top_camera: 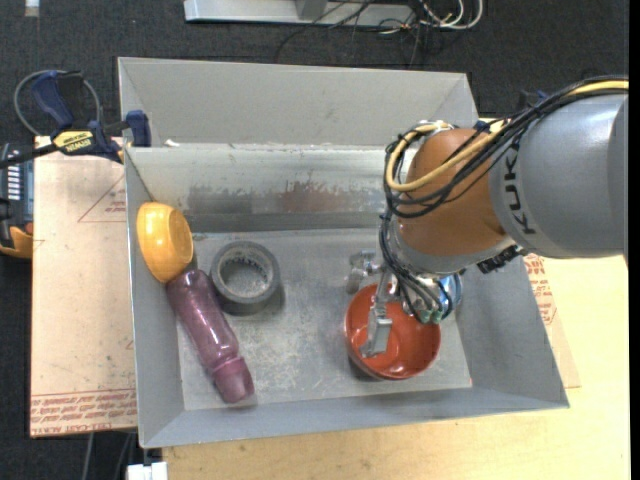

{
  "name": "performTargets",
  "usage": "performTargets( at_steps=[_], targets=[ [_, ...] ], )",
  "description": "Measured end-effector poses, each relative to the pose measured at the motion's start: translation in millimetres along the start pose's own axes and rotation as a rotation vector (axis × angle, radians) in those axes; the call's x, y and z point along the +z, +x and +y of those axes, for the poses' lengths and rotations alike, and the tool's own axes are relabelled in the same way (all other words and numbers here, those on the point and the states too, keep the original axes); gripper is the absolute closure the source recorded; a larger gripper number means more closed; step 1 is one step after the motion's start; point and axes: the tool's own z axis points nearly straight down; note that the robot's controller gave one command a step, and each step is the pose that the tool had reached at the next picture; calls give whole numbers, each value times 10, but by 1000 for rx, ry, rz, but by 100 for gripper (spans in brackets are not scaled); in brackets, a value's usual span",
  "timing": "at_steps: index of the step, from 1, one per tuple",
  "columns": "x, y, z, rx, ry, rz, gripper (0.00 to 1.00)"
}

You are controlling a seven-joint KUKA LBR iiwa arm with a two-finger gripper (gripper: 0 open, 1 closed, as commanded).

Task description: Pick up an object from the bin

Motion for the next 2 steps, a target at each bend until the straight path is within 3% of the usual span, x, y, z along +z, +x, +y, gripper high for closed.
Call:
performTargets(
  at_steps=[1, 2],
  targets=[
    [-35, -18, 0, 1, 0, -7, 0],
    [574, -104, 312, -543, 0, -6, 0]
  ],
)
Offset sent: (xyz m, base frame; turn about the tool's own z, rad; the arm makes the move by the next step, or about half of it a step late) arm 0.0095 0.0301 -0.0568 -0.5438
